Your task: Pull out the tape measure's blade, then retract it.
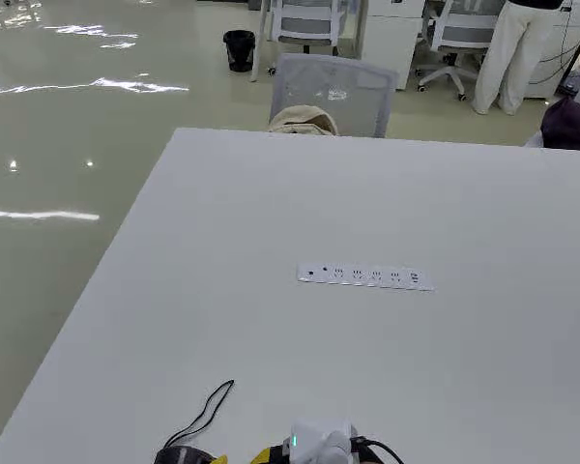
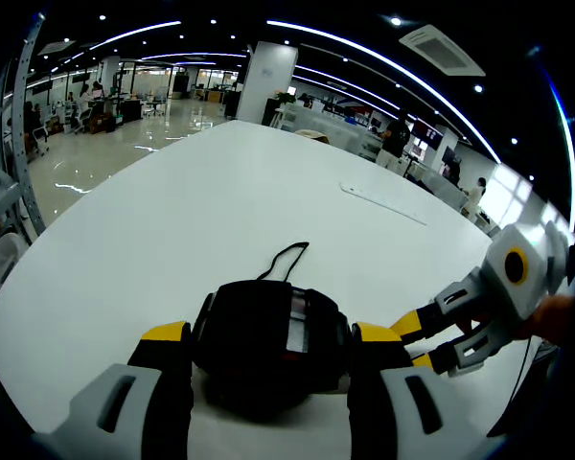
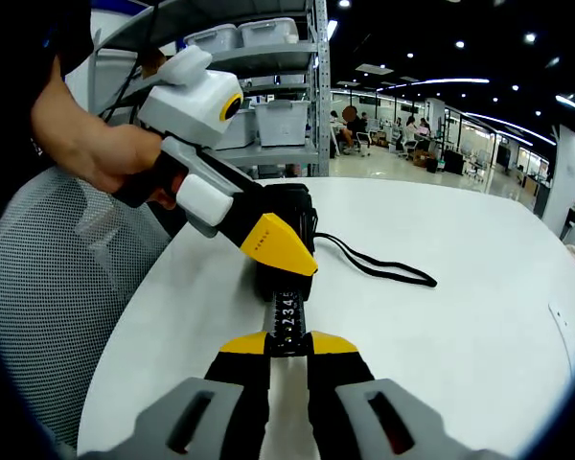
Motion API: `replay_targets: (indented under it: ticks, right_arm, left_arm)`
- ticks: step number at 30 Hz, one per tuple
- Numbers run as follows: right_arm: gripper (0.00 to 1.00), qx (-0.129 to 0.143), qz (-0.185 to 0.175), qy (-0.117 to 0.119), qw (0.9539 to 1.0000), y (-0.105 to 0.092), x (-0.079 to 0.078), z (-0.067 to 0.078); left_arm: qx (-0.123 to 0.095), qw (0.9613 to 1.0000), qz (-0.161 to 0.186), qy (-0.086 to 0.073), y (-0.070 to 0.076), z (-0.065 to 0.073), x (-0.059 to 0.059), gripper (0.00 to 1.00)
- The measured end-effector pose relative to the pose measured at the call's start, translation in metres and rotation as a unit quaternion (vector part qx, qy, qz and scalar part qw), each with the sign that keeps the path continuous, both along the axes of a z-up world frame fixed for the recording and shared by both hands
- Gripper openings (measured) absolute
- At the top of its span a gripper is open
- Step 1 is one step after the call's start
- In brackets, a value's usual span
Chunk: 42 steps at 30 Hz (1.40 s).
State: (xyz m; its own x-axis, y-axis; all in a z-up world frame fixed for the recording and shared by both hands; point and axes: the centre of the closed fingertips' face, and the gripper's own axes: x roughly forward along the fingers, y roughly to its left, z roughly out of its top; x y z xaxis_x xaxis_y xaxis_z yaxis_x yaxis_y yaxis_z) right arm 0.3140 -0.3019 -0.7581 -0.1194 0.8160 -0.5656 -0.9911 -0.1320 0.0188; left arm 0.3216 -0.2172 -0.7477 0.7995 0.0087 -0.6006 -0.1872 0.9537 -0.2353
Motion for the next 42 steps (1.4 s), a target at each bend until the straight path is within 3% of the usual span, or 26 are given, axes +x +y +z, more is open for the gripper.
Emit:
replay_targets:
  ticks: [42]
  right_arm:
    - [0.12, 0.004, 0.002, 0.000, 1.0000, 0.022, -0.003, -0.003]
  left_arm:
    - [-0.007, 1.0000, 0.000, 0.001, 0.001, 0.001, 0.000, 0.63]
